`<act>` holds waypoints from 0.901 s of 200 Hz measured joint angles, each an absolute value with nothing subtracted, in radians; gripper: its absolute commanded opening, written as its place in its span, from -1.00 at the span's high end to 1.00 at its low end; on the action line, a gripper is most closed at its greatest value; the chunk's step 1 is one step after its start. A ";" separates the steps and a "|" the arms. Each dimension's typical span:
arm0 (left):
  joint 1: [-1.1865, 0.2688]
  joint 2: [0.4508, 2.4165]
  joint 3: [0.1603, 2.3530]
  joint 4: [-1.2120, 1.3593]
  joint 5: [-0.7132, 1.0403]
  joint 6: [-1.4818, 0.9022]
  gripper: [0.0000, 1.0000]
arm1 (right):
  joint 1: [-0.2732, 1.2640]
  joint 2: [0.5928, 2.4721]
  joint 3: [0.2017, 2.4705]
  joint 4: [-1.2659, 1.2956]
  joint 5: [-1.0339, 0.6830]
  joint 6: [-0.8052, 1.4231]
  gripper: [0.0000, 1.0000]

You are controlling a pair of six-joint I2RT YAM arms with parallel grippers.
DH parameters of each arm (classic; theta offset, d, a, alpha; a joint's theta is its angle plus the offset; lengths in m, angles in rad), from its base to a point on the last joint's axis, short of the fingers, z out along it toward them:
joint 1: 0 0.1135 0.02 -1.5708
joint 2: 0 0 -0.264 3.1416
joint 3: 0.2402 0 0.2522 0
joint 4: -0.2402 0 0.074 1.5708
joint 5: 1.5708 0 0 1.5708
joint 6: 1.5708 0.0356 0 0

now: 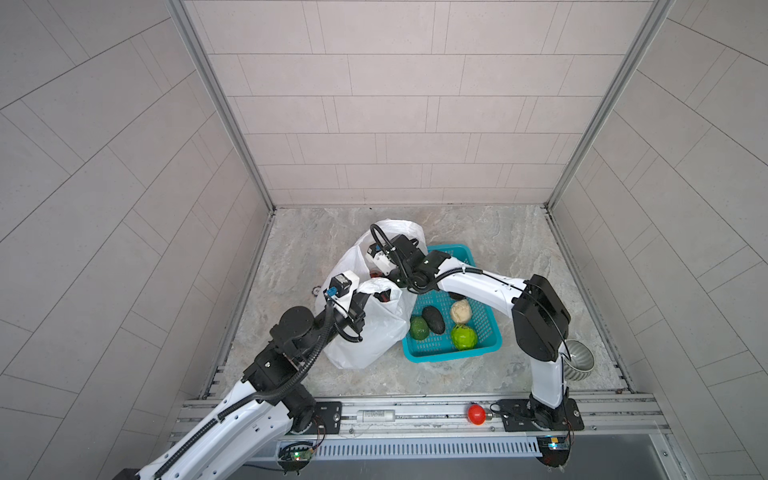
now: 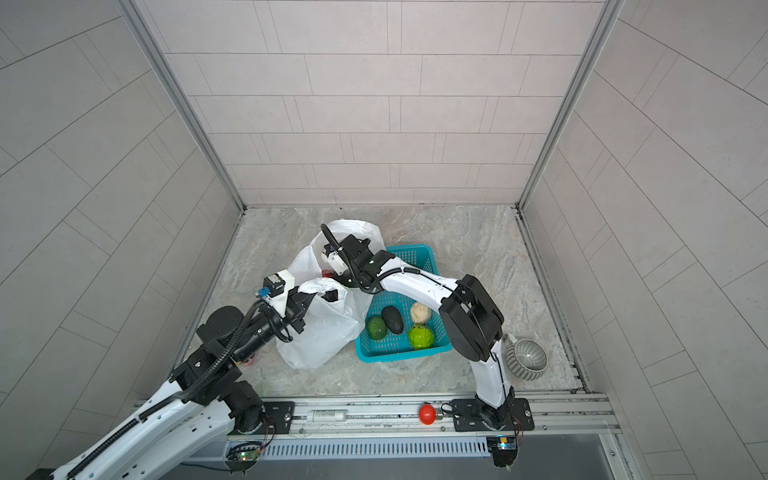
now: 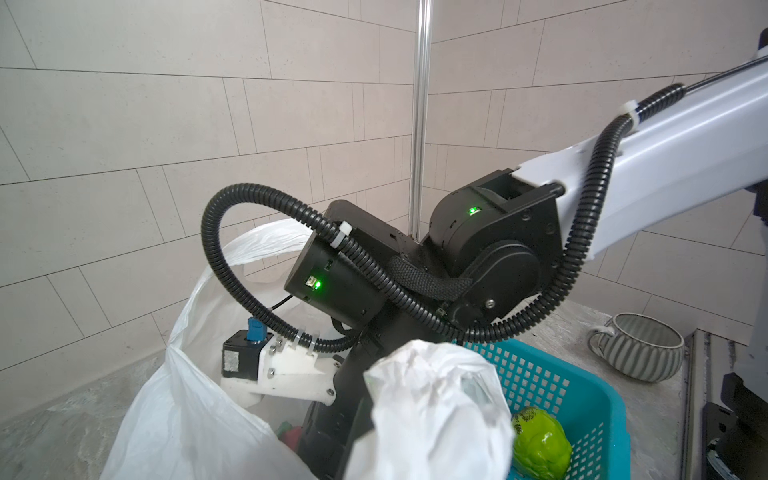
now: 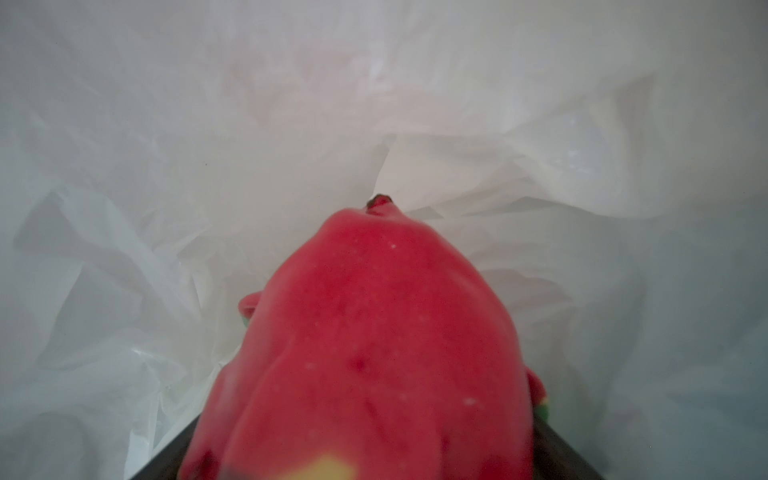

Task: Place the fruits into the plastic bag
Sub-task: 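Lower the dragon fruit into the bag held open by the left gripper, then release the dragon fruit and raise the right gripper out of the bag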

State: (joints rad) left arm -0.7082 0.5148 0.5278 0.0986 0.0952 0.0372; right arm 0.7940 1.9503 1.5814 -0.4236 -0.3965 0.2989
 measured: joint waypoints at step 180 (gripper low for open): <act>-0.708 0.464 0.512 0.019 -0.031 0.116 1.00 | 0.733 1.558 1.388 -0.309 -0.272 0.265 -0.99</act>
